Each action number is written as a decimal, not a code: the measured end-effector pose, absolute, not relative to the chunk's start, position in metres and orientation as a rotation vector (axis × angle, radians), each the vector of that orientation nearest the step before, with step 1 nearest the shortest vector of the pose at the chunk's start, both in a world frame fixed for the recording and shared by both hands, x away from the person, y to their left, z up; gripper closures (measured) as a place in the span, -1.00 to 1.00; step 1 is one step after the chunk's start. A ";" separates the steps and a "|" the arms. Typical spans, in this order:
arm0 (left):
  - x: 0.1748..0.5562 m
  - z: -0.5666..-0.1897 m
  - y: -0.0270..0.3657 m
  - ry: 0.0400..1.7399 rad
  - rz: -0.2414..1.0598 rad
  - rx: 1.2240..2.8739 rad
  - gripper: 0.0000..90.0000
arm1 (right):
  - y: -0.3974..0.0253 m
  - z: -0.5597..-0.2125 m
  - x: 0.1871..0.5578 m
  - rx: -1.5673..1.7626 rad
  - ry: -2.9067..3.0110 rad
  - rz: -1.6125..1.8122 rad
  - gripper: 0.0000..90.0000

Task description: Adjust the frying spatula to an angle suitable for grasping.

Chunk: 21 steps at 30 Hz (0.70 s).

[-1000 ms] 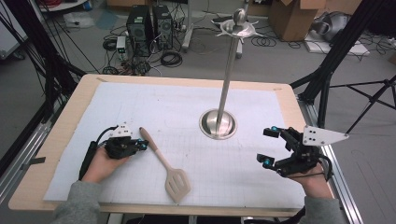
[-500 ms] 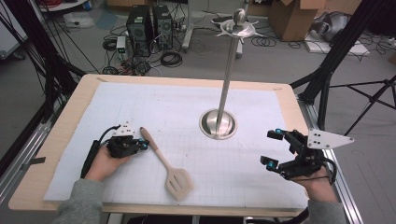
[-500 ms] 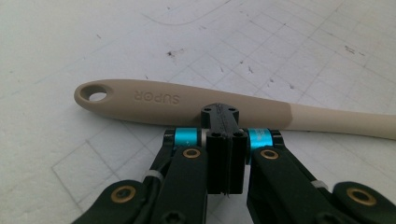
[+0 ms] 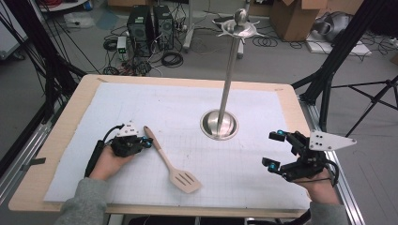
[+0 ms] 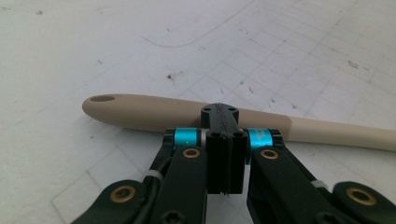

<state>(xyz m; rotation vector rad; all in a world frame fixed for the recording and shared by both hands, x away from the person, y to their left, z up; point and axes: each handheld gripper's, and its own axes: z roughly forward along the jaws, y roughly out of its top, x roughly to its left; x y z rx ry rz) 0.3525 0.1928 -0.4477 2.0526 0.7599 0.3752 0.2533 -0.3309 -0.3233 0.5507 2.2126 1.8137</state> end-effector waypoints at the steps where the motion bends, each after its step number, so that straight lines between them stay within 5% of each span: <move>1: 0.353 -0.447 0.192 0.759 0.376 2.057 0.99 | -0.331 -0.323 0.253 0.552 2.210 1.815 -0.75; 21: 0.371 -0.448 0.165 0.728 0.379 2.068 0.99 | -0.348 -0.324 0.237 0.609 2.173 1.790 -0.75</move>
